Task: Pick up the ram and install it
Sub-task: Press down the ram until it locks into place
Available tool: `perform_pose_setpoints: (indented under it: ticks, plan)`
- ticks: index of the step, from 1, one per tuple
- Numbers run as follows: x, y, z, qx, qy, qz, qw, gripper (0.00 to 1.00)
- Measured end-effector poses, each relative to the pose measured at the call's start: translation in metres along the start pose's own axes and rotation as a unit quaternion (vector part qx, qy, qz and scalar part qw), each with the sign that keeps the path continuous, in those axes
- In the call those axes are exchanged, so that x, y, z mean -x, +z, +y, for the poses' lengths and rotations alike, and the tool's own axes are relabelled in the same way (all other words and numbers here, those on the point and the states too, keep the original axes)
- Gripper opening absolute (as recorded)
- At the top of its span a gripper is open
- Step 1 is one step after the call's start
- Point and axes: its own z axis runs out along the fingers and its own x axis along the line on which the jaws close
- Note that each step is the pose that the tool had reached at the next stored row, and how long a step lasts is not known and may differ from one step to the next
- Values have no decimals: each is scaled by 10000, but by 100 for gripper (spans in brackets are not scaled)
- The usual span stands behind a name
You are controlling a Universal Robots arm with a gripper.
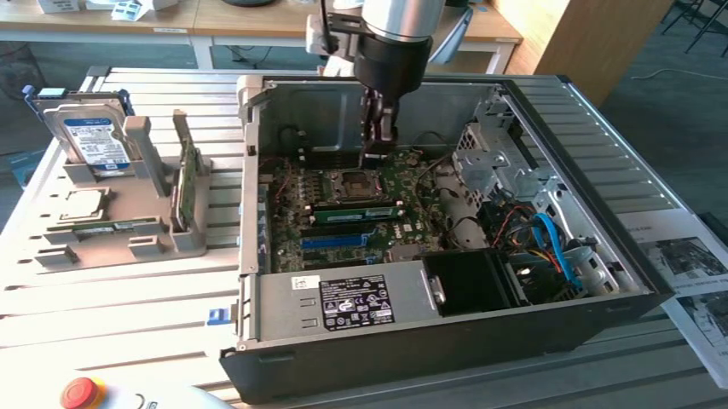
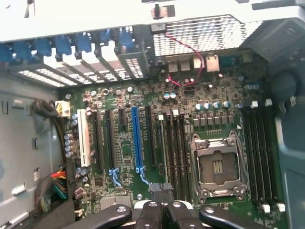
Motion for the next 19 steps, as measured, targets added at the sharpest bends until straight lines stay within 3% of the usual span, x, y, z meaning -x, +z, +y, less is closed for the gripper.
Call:
perform_pose_setpoints:
  ticks: [5,9,14,19]
  plan:
    - [0,0,0,24,369,-18,9993,10]
    - [0,0,0,43,681,-33,9977,10]
    - [0,0,0,68,1063,-51,9943,10]
    - [0,-1,0,92,1446,-69,9894,10]
